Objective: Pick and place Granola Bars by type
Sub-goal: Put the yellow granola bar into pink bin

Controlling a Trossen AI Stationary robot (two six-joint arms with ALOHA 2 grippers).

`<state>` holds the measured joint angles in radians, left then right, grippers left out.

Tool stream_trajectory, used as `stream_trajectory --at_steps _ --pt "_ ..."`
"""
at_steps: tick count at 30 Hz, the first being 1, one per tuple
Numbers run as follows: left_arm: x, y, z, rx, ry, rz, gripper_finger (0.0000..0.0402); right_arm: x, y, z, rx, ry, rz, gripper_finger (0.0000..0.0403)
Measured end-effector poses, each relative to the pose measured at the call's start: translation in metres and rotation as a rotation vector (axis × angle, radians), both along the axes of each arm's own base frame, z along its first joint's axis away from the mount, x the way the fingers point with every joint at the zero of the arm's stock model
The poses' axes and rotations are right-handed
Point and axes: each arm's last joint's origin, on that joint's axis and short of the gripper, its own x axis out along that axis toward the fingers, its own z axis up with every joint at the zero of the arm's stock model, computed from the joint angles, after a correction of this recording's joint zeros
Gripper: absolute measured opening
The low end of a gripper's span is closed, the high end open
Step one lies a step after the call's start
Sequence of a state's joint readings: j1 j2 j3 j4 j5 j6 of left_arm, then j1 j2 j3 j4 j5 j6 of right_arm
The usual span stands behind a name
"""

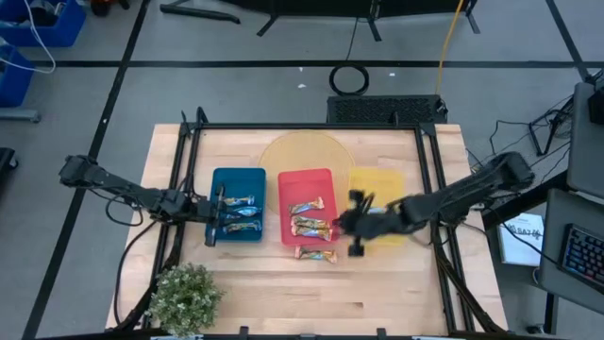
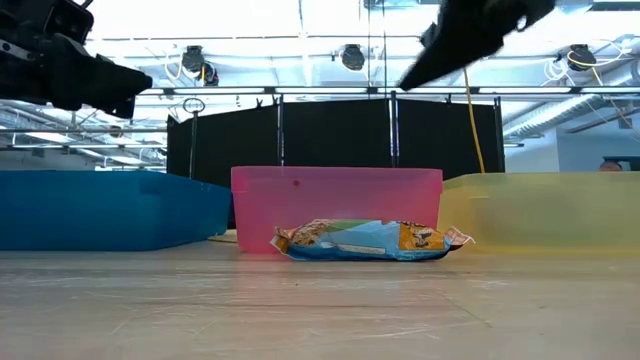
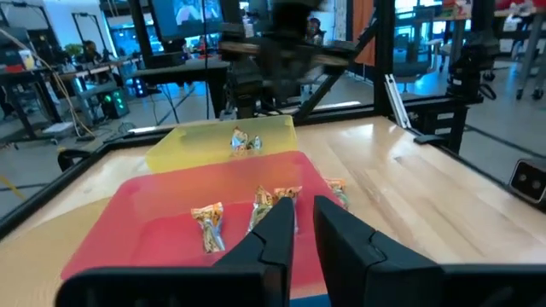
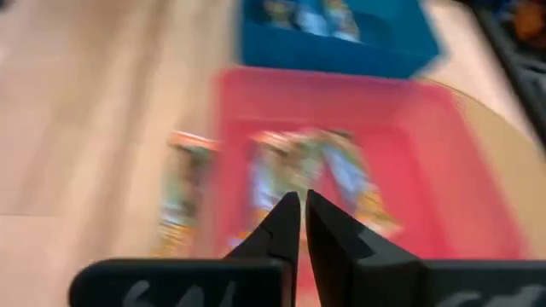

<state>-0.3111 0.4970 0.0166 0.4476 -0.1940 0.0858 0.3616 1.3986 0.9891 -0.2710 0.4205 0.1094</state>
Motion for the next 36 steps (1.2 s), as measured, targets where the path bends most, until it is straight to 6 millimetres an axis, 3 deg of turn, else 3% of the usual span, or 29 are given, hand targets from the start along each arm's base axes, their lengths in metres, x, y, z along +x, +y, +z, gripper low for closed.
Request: stream_trajectory --at_steps 4,7,14,18,26,36 --pt "0.000 0.000 0.000 -0.017 0.002 0.000 0.0055 0.029 0.032 -0.015 0.003 0.048 0.042 0.0032" --pt "0.000 0.000 0.000 -0.015 0.002 0.000 0.0048 0.042 0.043 -0.030 -0.007 0.085 0.051 0.0062" --pt "0.000 0.000 0.000 -0.014 0.002 0.000 0.0031 0.045 0.061 -0.067 -0.003 0.184 0.039 0.0164" --pt "0.000 0.000 0.000 -0.021 0.004 -0.001 0.0034 0.043 0.073 -0.079 0.002 0.200 0.051 0.0197" --pt "0.000 0.000 0.000 -0.048 0.008 0.000 0.0046 0.045 0.081 -0.095 -0.015 0.201 0.032 0.0194" --pt "0.000 0.000 0.000 -0.041 0.007 -0.004 0.0047 0.055 0.073 -0.110 -0.021 0.199 -0.030 0.0172"
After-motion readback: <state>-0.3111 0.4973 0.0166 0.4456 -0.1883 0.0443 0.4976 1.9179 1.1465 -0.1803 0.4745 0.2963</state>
